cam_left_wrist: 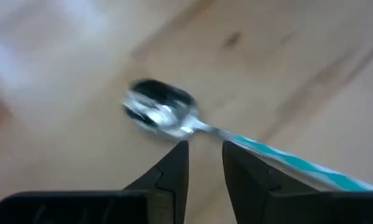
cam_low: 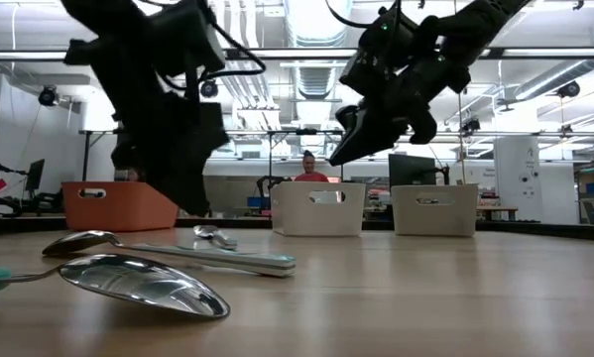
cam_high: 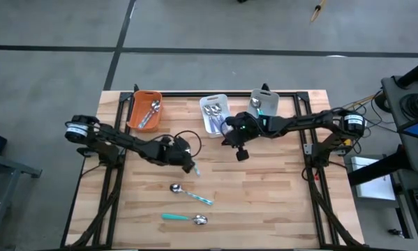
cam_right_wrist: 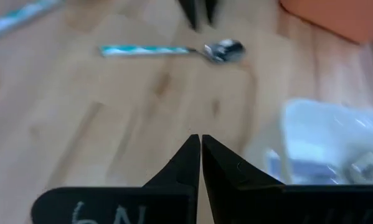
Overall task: Sort silverware by color (type)
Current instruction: Put the blue patterned spoon into the orange bin
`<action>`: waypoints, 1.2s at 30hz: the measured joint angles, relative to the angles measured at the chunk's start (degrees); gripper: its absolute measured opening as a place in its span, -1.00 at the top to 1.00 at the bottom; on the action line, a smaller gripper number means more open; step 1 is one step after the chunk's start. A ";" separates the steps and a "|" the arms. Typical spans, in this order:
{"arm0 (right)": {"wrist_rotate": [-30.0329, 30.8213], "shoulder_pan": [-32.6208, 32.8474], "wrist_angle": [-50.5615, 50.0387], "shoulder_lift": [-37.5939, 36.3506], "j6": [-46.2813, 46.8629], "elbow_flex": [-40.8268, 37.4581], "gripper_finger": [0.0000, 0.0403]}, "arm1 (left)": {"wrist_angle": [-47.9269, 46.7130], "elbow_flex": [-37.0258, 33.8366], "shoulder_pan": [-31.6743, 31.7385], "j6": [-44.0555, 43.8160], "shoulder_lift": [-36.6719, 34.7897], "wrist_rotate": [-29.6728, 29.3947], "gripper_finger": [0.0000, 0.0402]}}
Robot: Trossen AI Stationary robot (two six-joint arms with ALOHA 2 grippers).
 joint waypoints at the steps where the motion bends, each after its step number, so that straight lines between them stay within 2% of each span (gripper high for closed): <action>1: 1.30 -0.29 -1.44 -0.21 0.01 0.63 0.96 | -0.15 0.72 0.00 -1.63 -0.01 1.65 0.61; 4: 2.78 -1.18 -6.16 -0.53 0.04 2.44 0.96 | -0.79 2.48 -0.02 -7.44 0.03 6.99 0.61; 7: 3.06 -2.00 -10.50 -0.74 0.70 4.16 0.96 | -1.01 3.19 -0.03 -17.83 0.03 11.70 0.61; 10: 3.07 -2.96 -14.14 -0.88 0.95 5.47 0.96 | -1.04 3.32 -0.27 -28.36 0.03 14.82 0.61; 13: 3.06 -3.83 -16.50 -0.94 0.98 6.07 0.96 | -1.43 3.32 -0.62 -33.57 0.31 16.17 0.61; 22: 3.07 -6.73 -18.05 -1.01 0.58 6.08 0.96 | -1.12 3.37 -0.73 -38.91 0.88 12.97 0.61; 29: 3.08 -8.29 -18.32 -1.01 1.01 6.06 0.96 | -0.85 5.66 -0.74 -39.58 5.22 12.78 0.59; 36: 3.06 -8.50 -18.34 -1.01 0.99 6.06 0.96 | -8.21 12.13 -0.65 -36.22 10.69 12.74 0.40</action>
